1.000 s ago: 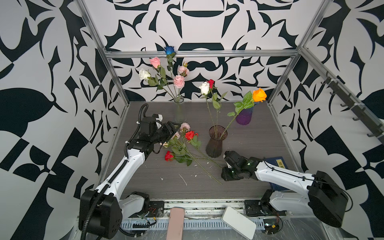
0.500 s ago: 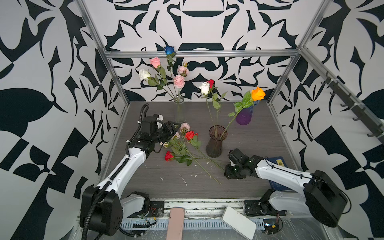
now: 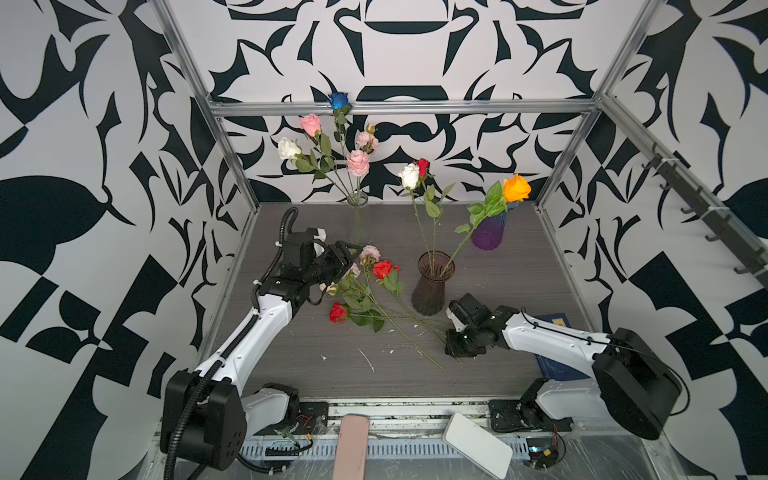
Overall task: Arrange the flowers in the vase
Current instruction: 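Hold stems with the right gripper, grasp a red rose with the left, then lift the red rose up out of the bunch with the left gripper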
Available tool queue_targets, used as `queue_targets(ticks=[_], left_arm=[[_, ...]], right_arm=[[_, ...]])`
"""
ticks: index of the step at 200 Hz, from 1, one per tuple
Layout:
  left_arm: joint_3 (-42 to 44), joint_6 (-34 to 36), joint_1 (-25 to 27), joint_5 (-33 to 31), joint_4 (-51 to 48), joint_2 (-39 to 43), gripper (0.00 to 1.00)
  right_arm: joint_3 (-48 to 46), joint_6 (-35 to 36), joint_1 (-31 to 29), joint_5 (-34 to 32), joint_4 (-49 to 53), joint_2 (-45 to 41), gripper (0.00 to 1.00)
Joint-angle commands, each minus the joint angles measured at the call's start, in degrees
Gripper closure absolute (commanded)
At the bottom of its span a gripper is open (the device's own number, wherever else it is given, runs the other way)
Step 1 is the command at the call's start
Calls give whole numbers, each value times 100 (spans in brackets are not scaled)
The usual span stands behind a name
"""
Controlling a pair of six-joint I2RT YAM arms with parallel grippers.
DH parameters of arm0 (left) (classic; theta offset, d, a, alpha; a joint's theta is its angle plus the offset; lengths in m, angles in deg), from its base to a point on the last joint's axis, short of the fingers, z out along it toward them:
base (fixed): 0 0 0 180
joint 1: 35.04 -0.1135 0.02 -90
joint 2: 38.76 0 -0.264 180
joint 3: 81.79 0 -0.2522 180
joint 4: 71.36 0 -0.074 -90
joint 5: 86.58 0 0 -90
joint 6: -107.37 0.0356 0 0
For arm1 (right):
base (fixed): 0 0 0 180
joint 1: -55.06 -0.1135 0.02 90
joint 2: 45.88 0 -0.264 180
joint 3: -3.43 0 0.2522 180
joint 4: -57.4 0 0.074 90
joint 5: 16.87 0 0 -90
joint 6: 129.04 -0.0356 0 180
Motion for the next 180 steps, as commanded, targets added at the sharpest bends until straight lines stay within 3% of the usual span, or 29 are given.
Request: queue_targets(ticks=[1,54,86,121,180], left_arm=[[98,-27,-27,-3,154,-54,34],[259,-202,-28,68,554,-140,34],[480,-454,-24,361,1222,-294,40],[643,-790,-19,531,1817,-646,40],[574,-1058,68,860,2098,-1080,39]], right_arm=[[83,152,-27,78,163,-283,81],[488,529,-118,257,175,-671,94],[538,707,-276,586,-362,-1155,100],[434,690,-465,805,-1029,-1549,100],[683,620,-646,929,-1273,-1371,100]])
